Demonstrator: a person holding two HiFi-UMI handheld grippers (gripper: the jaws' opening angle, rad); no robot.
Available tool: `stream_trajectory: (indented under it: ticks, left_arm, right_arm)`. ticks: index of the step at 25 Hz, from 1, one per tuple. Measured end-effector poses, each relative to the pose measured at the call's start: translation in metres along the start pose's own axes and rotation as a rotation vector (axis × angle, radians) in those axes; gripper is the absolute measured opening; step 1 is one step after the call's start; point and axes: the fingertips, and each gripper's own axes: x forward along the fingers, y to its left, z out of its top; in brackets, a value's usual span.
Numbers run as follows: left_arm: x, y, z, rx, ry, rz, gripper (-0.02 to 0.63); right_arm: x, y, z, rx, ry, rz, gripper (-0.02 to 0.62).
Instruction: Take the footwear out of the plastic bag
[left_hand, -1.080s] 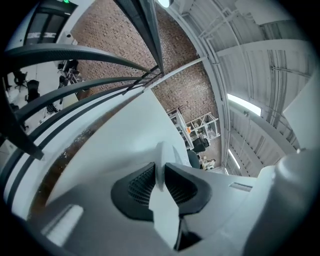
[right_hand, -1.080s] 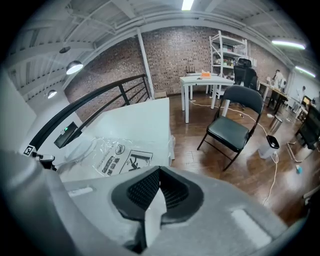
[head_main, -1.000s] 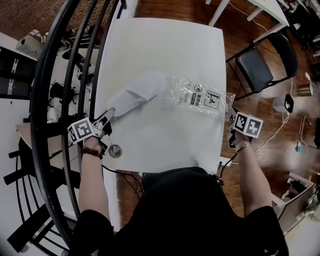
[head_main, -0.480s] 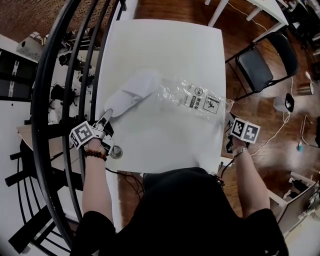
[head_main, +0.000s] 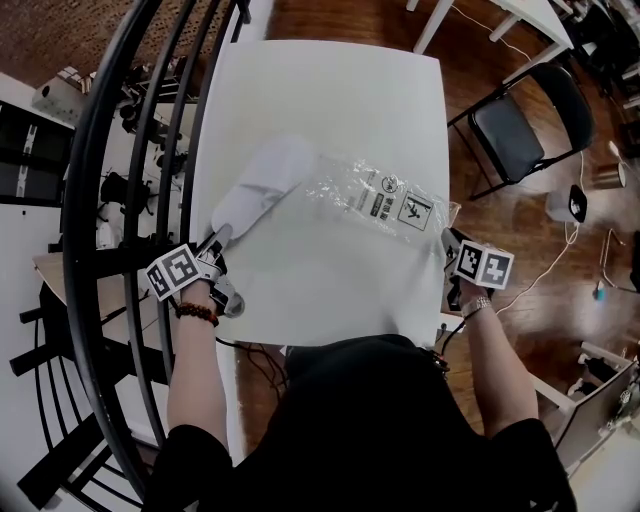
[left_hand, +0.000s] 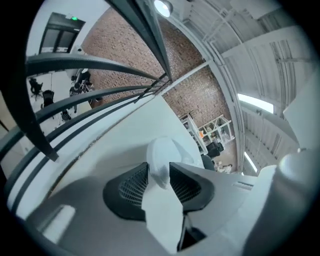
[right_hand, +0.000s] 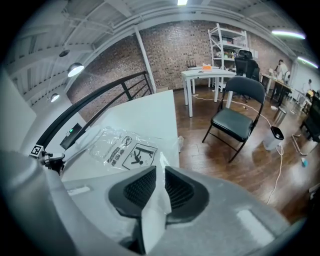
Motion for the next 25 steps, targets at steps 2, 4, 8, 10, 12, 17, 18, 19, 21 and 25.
stream_trajectory:
  ticks: [2,4,8,10,12,17,18,19,21,25]
  left_arm:
    - [0.002,0.002,-0.004,0.091,0.045,0.069,0.182]
    - [0.002,0.005,-0.006,0.171,0.076,0.134,0.218]
    - [0.004,0.007,-0.006,0.253,0.103,0.21,0.244]
    - [0.003,0.01,-0.007,0.274,0.11,0.242,0.247]
    - [-0.001,0.01,-0.009,0.283,0.108,0.263,0.249]
    - [-0.008,0.0,-0.025,0.284,0.082,0.279,0.245]
    - [-0.009,-0.005,-0.03,0.29,0.075,0.277,0.241]
    - [-0.01,-0.012,-0.036,0.296,0.069,0.274,0.236]
    - [-0.011,-0.027,-0.05,0.31,0.057,0.26,0.223]
    - [-0.014,-0.068,-0.078,0.367,0.026,0.223,0.184]
  right_arm:
    - [0.0,0.001,0.0,-0.027,0.008,-0.002,0.052]
    - [-0.001,0.001,-0.002,-0.054,0.015,-0.011,0.071]
    - [-0.001,-0.005,-0.001,-0.098,0.021,-0.043,0.1]
    - [-0.001,-0.008,0.003,-0.121,0.02,-0.056,0.106]
    - [-0.003,-0.009,0.007,-0.139,0.012,-0.059,0.107]
    - [-0.011,-0.005,0.012,-0.209,-0.033,-0.022,0.107]
    - [-0.011,-0.005,0.012,-0.225,-0.048,-0.006,0.107]
    - [-0.014,-0.003,0.012,-0.244,-0.062,0.009,0.107]
    - [-0.024,0.006,0.012,-0.292,-0.079,0.033,0.107]
    - [-0.046,0.031,0.003,-0.384,-0.125,0.12,0.106]
